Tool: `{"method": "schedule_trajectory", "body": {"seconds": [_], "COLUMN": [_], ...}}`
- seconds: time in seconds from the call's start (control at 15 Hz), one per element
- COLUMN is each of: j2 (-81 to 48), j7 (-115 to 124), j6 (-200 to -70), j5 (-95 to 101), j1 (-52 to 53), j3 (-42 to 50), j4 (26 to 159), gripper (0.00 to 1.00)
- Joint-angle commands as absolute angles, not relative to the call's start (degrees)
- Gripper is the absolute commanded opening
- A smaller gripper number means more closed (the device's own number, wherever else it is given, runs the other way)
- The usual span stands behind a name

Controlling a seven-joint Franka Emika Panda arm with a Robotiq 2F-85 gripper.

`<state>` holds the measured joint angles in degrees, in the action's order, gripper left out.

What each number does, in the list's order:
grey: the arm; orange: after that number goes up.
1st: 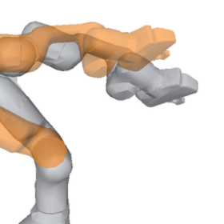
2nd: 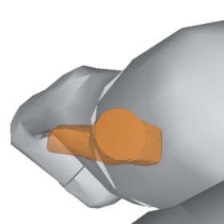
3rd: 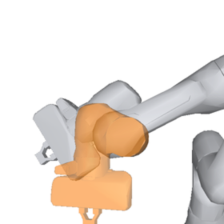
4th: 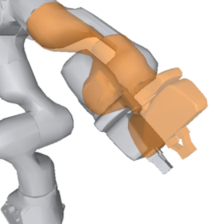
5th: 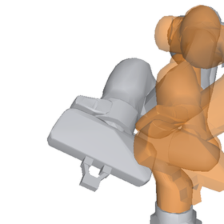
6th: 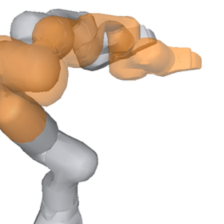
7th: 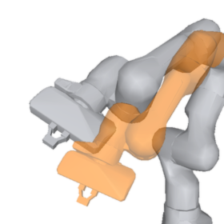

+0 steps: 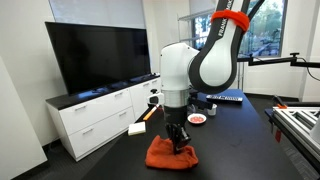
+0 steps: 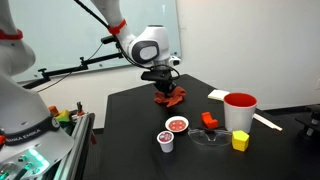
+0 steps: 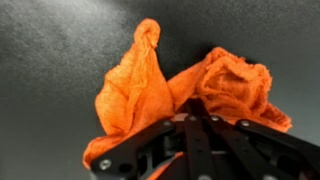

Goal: Wipe a section of the table with the orange towel

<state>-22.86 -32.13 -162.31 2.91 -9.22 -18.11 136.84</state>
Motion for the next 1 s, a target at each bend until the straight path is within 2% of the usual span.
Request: {"method": "schedule_trajectory", "body": {"seconds": [0.0, 0.73, 0.8, 0.87, 0.93], "j2": [-21.3, -20.8, -20.3, -18.3, -16.5], "j7": [-34.3, -34.3, -34.4, -34.6, -35.1], "j6": [-162.8, -162.5, -161.9, -161.1, -160.4], "j5": [2.7, 2.5, 1.4, 0.4, -1.0], "j1": [-10.6, -12.2, -12.8, -13.3, -14.0], "j3": [-16.7, -14.3, -15.1, -16.0, -17.2], "j4": [138.0, 138.0, 138.0, 138.3, 138.5], "gripper": [0.00, 0.00, 0.27, 0.27, 0.32]}}
